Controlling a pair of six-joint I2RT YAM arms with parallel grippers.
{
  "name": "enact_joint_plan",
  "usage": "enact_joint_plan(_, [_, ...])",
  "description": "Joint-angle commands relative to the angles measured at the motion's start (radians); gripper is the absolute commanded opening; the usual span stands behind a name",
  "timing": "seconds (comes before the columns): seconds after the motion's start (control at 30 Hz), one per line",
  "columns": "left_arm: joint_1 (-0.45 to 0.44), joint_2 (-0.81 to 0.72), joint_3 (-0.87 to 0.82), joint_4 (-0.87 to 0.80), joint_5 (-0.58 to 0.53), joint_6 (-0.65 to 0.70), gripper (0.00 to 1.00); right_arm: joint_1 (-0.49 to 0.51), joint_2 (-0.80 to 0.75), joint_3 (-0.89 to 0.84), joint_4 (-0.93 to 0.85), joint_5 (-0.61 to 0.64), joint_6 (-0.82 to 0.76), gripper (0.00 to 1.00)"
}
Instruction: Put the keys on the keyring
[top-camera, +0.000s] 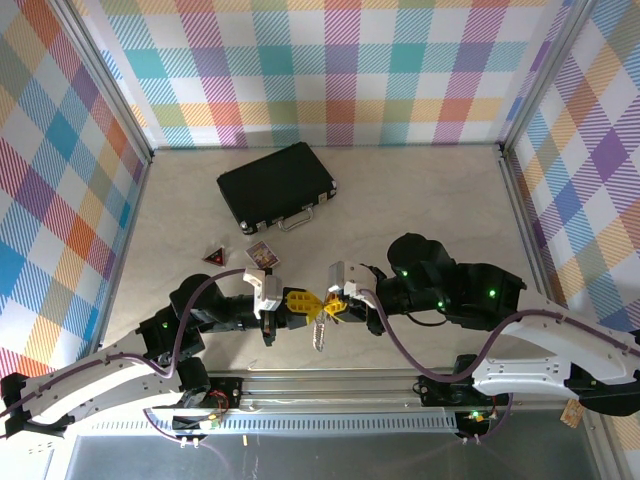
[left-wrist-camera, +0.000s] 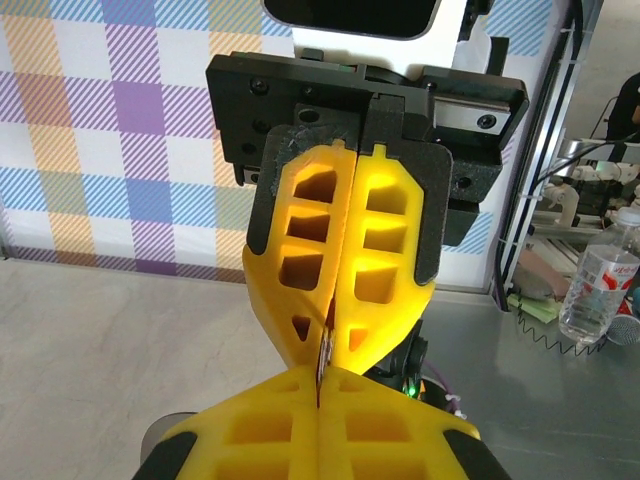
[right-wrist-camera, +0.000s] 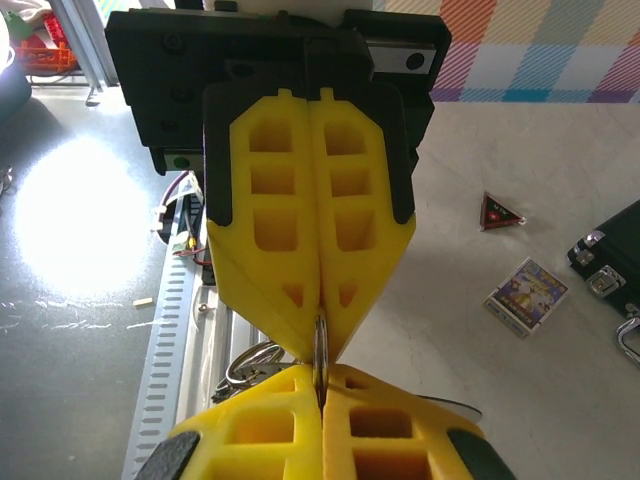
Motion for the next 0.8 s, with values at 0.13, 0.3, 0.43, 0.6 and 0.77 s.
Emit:
enact_joint_plan(0.13, [-0.003, 0.01, 0.098, -0.193, -0.079, 0.114, 0.18, 0.005, 0.048, 0.051, -0.078, 0.109, -0.074, 0.0])
enact_joint_plan(0.3, [-0.003, 0.064, 0.176, -0.324, -0.115, 0.172, 0.18, 0.006, 0.119, 0.122, -0.175, 0.157, -0.113, 0.0])
enact_joint_plan(0.43, [-0.003, 0.091, 0.198, -0.361, -0.121, 0.185, 0.17, 0.006, 0.119, 0.13, -0.188, 0.119, -0.122, 0.0])
enact_joint_plan(0.6, [-0.004, 0.115, 0.202, -0.374, -0.109, 0.192, 0.19, 0.006, 0.111, 0.121, -0.188, 0.107, -0.136, 0.0])
enact_joint_plan(0.77, [-0.003, 0.159, 0.225, -0.399, -0.097, 0.21, 0.2, 0.009, 0.121, 0.121, -0.199, 0.081, -0.14, 0.0])
